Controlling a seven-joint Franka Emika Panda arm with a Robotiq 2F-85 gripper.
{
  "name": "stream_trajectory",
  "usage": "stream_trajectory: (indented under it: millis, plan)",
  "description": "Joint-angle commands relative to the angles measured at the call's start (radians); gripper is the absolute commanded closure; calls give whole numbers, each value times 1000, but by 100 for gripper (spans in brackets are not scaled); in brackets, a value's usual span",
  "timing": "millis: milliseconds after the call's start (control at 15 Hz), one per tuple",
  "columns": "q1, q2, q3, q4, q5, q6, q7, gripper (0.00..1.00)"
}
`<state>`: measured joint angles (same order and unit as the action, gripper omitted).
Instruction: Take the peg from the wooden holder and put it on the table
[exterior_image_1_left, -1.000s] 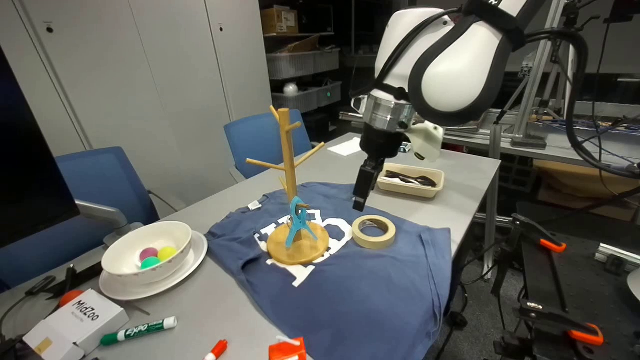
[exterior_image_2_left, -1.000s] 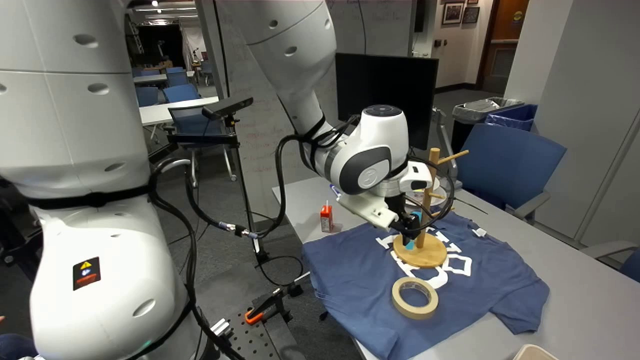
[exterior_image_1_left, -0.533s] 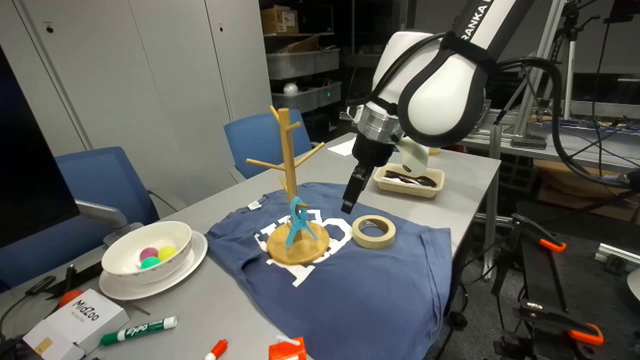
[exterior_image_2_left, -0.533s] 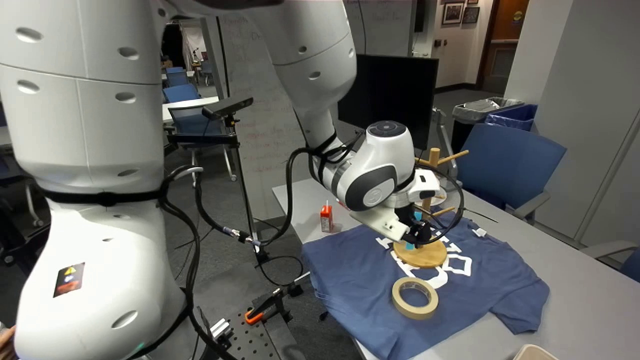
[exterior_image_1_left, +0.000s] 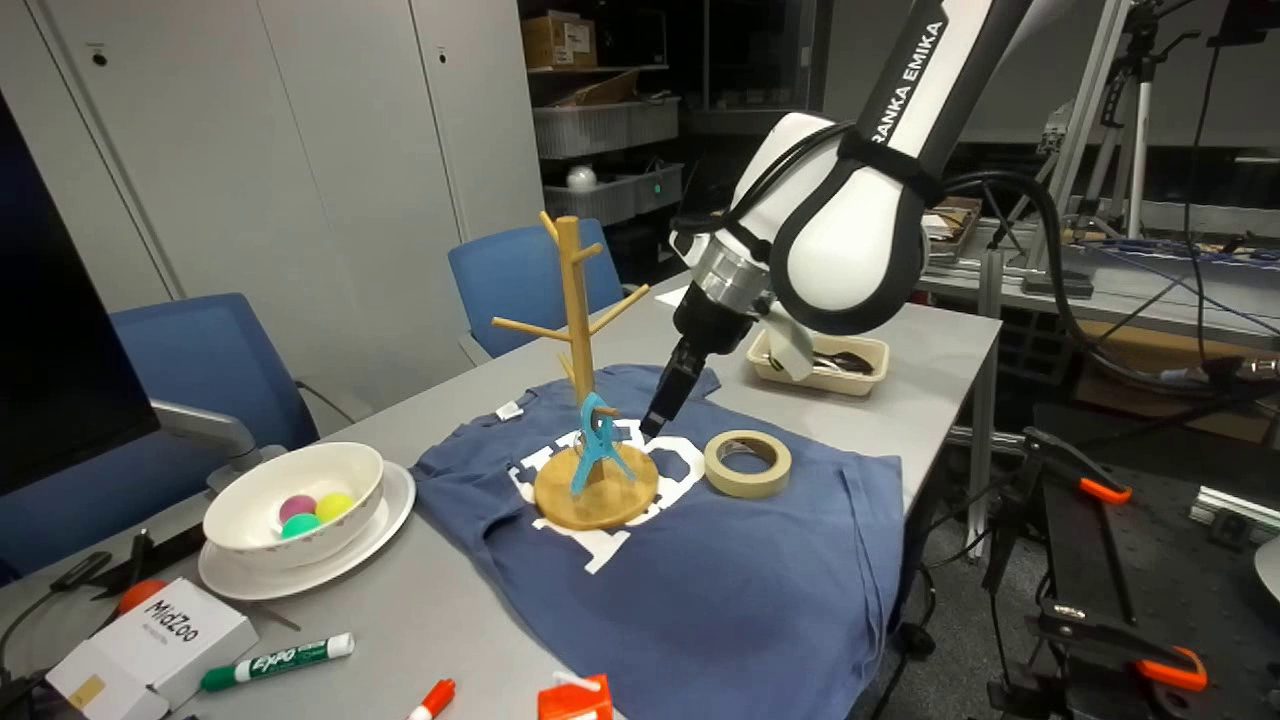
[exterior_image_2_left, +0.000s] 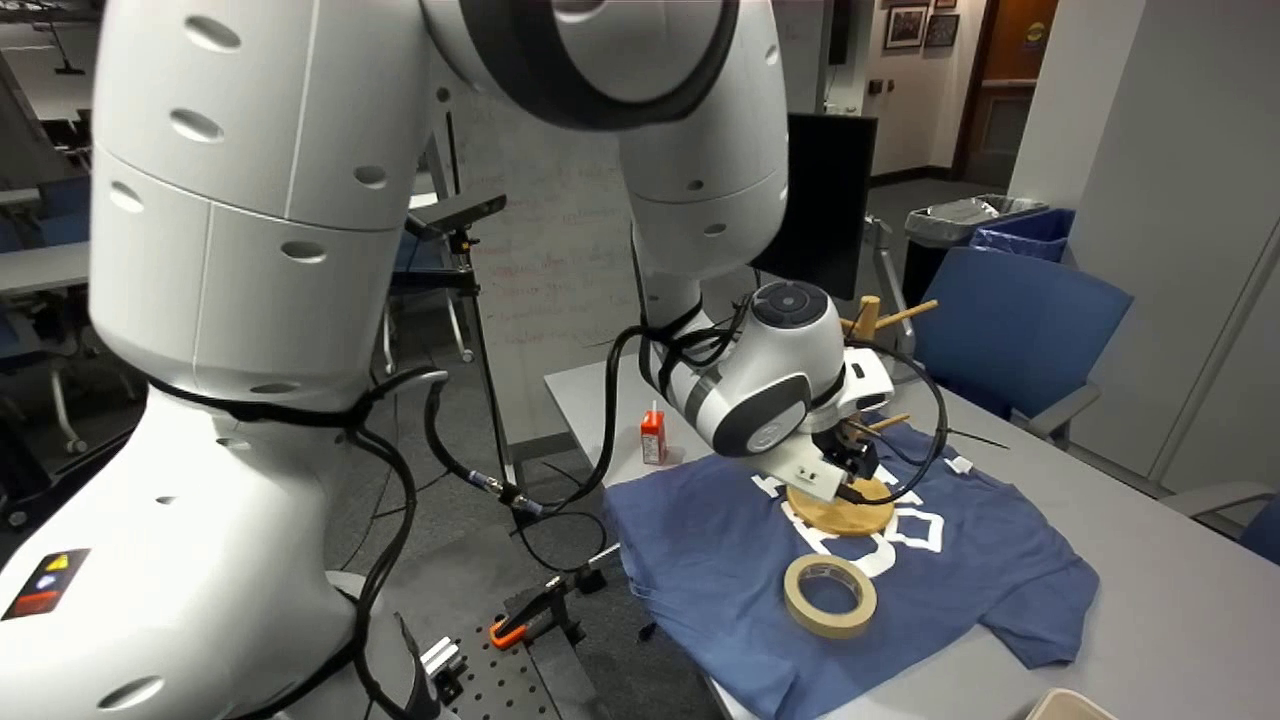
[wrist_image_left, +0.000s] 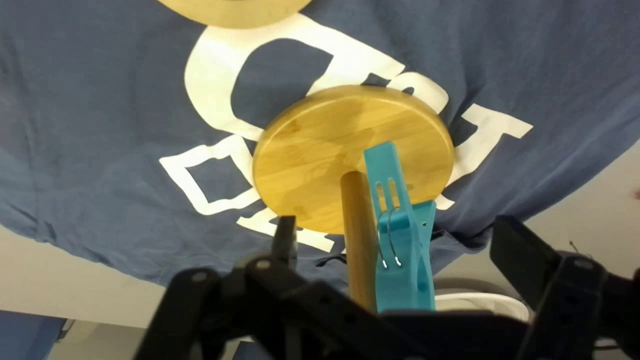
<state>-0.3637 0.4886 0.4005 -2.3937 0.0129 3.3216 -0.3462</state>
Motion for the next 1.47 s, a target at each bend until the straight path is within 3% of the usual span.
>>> stream_trajectory:
  millis: [0,333,1400]
  plan:
    - [-76,109,39,77,-173,30,27,0]
    - [-55,104,-4,78,-234,7,78,0]
    - [-73,194,13,163,-310,42,67,0]
